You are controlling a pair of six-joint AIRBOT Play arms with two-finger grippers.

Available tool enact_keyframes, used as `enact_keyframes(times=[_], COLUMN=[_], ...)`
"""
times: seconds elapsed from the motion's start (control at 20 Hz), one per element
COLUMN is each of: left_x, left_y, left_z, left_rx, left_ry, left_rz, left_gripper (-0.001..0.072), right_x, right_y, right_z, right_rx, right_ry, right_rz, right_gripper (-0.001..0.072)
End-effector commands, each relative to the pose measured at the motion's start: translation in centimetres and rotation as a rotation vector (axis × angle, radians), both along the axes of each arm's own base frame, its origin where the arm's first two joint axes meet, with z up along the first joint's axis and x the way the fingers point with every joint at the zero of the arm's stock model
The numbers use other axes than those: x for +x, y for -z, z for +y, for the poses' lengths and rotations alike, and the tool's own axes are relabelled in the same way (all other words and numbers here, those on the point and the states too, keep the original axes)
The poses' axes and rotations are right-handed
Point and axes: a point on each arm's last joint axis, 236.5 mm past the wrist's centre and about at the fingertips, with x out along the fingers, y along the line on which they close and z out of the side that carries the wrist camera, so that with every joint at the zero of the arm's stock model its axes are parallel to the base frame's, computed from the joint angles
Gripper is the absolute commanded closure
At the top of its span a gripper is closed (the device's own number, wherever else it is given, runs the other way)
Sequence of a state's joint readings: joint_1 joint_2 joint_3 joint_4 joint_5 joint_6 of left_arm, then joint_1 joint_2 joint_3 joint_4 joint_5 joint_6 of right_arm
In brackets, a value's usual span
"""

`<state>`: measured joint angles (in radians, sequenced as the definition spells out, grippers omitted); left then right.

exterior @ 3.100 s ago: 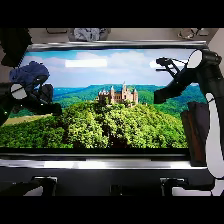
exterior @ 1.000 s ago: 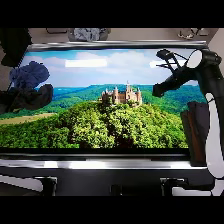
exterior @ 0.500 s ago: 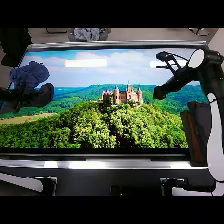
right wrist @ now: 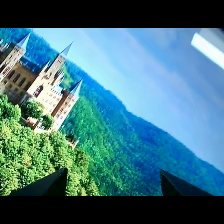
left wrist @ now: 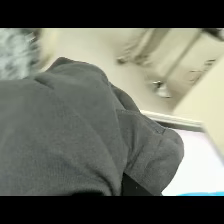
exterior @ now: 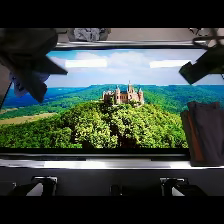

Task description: Fold the shirts.

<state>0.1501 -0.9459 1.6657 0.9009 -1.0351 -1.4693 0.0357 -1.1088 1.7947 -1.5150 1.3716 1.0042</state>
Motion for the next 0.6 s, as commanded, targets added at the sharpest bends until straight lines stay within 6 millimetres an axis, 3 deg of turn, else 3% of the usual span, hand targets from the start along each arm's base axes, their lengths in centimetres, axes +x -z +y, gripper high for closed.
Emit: enact_keyframes(times=[0.0, 0.1, 0.2, 0.25, 0.4, 0.55], left_x=[-8.3, -8.2, -7.1, -6.7, -6.8, -10.3], left_y=[-4.6, -2.1, 3.4, 7.1, 21.0, 35.0], left_z=[-6.4, -9.3, -12.6, -14.4, -19.9, -23.0], left_rx=[-0.03, -0.056, -0.053, -0.046, -0.013, 0.073], left_ry=[0.183, 0.274, 0.368, 0.412, 0.502, 0.55], left_rz=[-0.127, -0.048, 0.094, 0.183, 0.461, 0.75], left_gripper=[0.0679, 0.0679, 0.0679, 0.0678, 0.0679, 0.0679], right_x=[-5.5, -8.5, -10.8, -11.6, -12.6, -11.4], right_y=[-5.4, -5.2, -3.6, -2.7, -0.1, 2.4], right_z=[-0.8, -0.9, -1.0, -1.2, -1.8, -1.8], right_rx=[-0.008, -0.012, -0.021, -0.028, -0.048, -0.054], right_ry=[0.019, 0.017, 0.015, 0.019, 0.036, 0.036], right_rz=[-0.14, -0.1, -0.009, 0.045, 0.162, 0.242], right_gripper=[0.004, 0.004, 0.004, 0.004, 0.004, 0.004])
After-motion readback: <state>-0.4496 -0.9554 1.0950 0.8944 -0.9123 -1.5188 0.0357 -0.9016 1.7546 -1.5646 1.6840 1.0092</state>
